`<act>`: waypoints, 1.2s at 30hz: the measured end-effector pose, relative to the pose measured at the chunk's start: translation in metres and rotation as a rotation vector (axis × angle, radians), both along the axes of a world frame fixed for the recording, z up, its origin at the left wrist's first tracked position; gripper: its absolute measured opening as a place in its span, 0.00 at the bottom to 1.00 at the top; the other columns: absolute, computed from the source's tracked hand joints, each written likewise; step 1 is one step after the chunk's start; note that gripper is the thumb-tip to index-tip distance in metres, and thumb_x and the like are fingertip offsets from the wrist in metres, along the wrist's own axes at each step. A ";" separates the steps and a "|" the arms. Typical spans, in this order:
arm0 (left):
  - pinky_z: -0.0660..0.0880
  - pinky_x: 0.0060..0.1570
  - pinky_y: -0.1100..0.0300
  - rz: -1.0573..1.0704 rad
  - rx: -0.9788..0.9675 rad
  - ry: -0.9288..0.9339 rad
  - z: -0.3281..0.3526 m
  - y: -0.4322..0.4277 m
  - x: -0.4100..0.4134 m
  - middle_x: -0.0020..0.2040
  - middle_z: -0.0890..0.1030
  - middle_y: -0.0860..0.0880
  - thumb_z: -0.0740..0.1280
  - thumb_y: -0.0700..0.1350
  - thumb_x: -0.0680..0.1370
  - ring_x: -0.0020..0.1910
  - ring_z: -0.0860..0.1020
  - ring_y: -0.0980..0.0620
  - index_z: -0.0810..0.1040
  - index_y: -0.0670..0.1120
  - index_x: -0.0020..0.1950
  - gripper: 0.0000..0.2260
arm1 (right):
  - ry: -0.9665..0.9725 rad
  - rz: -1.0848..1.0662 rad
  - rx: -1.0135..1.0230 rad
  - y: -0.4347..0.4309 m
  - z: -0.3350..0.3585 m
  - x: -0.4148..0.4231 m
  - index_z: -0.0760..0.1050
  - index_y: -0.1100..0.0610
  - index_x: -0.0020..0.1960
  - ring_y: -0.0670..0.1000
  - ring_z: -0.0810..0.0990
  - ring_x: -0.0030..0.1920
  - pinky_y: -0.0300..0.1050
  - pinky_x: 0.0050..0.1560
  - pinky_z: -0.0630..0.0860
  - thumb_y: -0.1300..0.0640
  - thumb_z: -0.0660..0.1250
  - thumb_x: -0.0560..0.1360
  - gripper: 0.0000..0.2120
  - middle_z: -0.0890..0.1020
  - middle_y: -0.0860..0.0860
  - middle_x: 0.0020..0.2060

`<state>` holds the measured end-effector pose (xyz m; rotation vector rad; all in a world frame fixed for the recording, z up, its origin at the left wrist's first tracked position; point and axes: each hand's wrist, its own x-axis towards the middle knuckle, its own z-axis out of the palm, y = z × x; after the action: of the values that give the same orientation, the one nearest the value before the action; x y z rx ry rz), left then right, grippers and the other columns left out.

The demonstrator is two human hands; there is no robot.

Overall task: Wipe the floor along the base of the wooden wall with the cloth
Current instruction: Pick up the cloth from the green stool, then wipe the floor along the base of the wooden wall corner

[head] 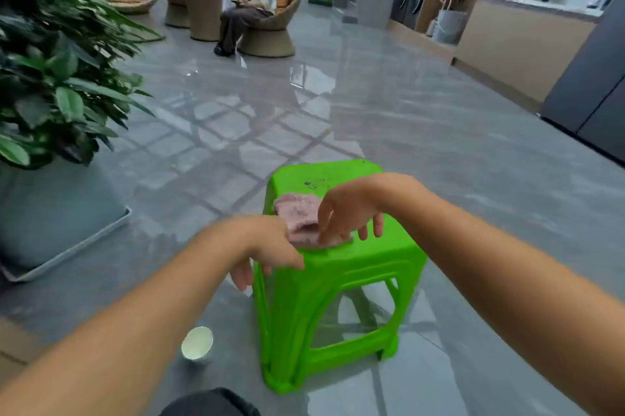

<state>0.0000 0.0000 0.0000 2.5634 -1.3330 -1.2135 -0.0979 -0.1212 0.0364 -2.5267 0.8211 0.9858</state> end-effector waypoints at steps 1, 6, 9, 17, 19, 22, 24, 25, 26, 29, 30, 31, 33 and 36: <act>0.84 0.44 0.44 -0.001 -0.044 -0.051 -0.007 -0.011 -0.003 0.55 0.81 0.40 0.69 0.57 0.74 0.48 0.85 0.36 0.74 0.41 0.64 0.26 | -0.038 -0.017 -0.011 -0.008 -0.007 -0.007 0.74 0.58 0.63 0.59 0.81 0.45 0.56 0.46 0.82 0.46 0.66 0.75 0.21 0.79 0.55 0.48; 0.75 0.61 0.45 0.112 -0.451 -0.260 -0.055 -0.055 0.000 0.71 0.72 0.41 0.74 0.59 0.69 0.67 0.75 0.37 0.62 0.48 0.73 0.38 | -0.488 -0.129 -0.031 -0.037 -0.073 -0.007 0.73 0.56 0.51 0.58 0.81 0.40 0.55 0.31 0.83 0.49 0.71 0.72 0.13 0.76 0.54 0.43; 0.76 0.54 0.51 0.084 -0.500 -0.262 -0.083 -0.067 0.016 0.65 0.78 0.42 0.75 0.56 0.69 0.62 0.78 0.40 0.74 0.49 0.64 0.27 | -0.570 -0.007 -0.073 -0.052 -0.098 0.009 0.73 0.50 0.44 0.52 0.77 0.27 0.37 0.23 0.75 0.52 0.69 0.73 0.06 0.76 0.49 0.36; 0.82 0.42 0.49 0.276 -0.654 -0.052 -0.094 -0.066 0.028 0.53 0.83 0.41 0.81 0.54 0.63 0.43 0.84 0.39 0.81 0.48 0.51 0.21 | -0.496 -0.041 -0.035 -0.064 -0.098 0.018 0.70 0.46 0.36 0.44 0.74 0.27 0.38 0.28 0.68 0.54 0.70 0.72 0.11 0.77 0.44 0.28; 0.82 0.41 0.48 0.299 -0.679 -0.041 -0.092 -0.060 0.024 0.49 0.83 0.40 0.80 0.53 0.64 0.41 0.84 0.39 0.80 0.45 0.46 0.18 | -0.484 -0.050 -0.037 -0.059 -0.095 0.020 0.70 0.46 0.36 0.44 0.73 0.24 0.36 0.24 0.67 0.55 0.70 0.72 0.11 0.77 0.45 0.26; 0.80 0.44 0.50 0.308 -0.737 -0.050 -0.088 -0.042 0.021 0.49 0.84 0.38 0.79 0.53 0.67 0.46 0.83 0.38 0.81 0.42 0.48 0.18 | -0.463 -0.030 -0.038 -0.050 -0.089 0.023 0.73 0.49 0.42 0.41 0.72 0.20 0.35 0.23 0.68 0.57 0.70 0.73 0.06 0.77 0.45 0.25; 0.76 0.50 0.49 0.266 -0.783 -0.127 -0.089 -0.023 0.021 0.52 0.83 0.37 0.76 0.53 0.70 0.52 0.81 0.36 0.78 0.40 0.54 0.20 | -0.440 0.013 -0.024 -0.041 -0.086 0.033 0.74 0.51 0.42 0.44 0.72 0.21 0.39 0.26 0.70 0.58 0.70 0.73 0.05 0.77 0.46 0.24; 0.75 0.52 0.48 0.253 -0.803 -0.164 -0.091 -0.011 0.021 0.54 0.83 0.37 0.75 0.53 0.72 0.55 0.80 0.36 0.77 0.40 0.57 0.21 | -0.424 0.048 -0.046 -0.035 -0.084 0.039 0.74 0.53 0.41 0.47 0.73 0.22 0.41 0.28 0.70 0.58 0.70 0.72 0.05 0.77 0.47 0.24; 0.76 0.53 0.47 0.255 -0.824 -0.188 -0.093 0.002 0.022 0.56 0.82 0.37 0.73 0.53 0.73 0.56 0.80 0.36 0.76 0.40 0.58 0.21 | -0.415 0.094 -0.069 -0.028 -0.083 0.047 0.74 0.54 0.41 0.48 0.72 0.23 0.42 0.30 0.70 0.58 0.71 0.72 0.05 0.77 0.47 0.23; 0.76 0.53 0.43 0.386 -0.896 -0.233 -0.112 0.056 0.035 0.56 0.81 0.38 0.71 0.53 0.75 0.55 0.79 0.34 0.75 0.40 0.57 0.19 | -0.436 0.275 -0.109 0.011 -0.086 0.085 0.75 0.55 0.42 0.50 0.73 0.28 0.44 0.34 0.71 0.56 0.72 0.71 0.06 0.77 0.49 0.28; 0.77 0.52 0.43 0.462 -0.920 -0.256 -0.123 0.080 0.041 0.55 0.80 0.38 0.71 0.52 0.75 0.53 0.79 0.34 0.75 0.40 0.57 0.18 | -0.457 0.348 -0.119 0.033 -0.092 0.102 0.74 0.53 0.42 0.53 0.74 0.32 0.45 0.37 0.72 0.55 0.72 0.70 0.07 0.77 0.49 0.30; 0.77 0.51 0.44 0.545 -0.929 -0.275 -0.136 0.105 0.048 0.55 0.81 0.39 0.71 0.52 0.75 0.52 0.79 0.35 0.75 0.41 0.58 0.19 | -0.470 0.419 -0.121 0.058 -0.101 0.120 0.74 0.51 0.42 0.55 0.74 0.35 0.46 0.40 0.72 0.53 0.72 0.70 0.07 0.76 0.48 0.31; 0.78 0.52 0.45 0.713 -0.906 -0.294 -0.170 0.157 0.058 0.56 0.81 0.41 0.71 0.51 0.74 0.54 0.80 0.36 0.75 0.44 0.63 0.20 | -0.437 0.544 -0.102 0.117 -0.131 0.154 0.75 0.47 0.47 0.56 0.77 0.42 0.45 0.43 0.72 0.51 0.70 0.70 0.07 0.79 0.51 0.38; 0.78 0.52 0.50 0.941 -0.788 -0.310 -0.237 0.239 0.066 0.60 0.83 0.46 0.69 0.57 0.73 0.56 0.81 0.41 0.75 0.53 0.64 0.21 | -0.331 0.715 -0.056 0.206 -0.203 0.194 0.73 0.46 0.60 0.59 0.79 0.55 0.49 0.53 0.76 0.48 0.67 0.71 0.17 0.82 0.54 0.55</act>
<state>0.0662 0.2388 -0.2367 2.2662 -0.3176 -0.0895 0.0965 0.0846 -0.1666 -2.9731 -0.1775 0.6745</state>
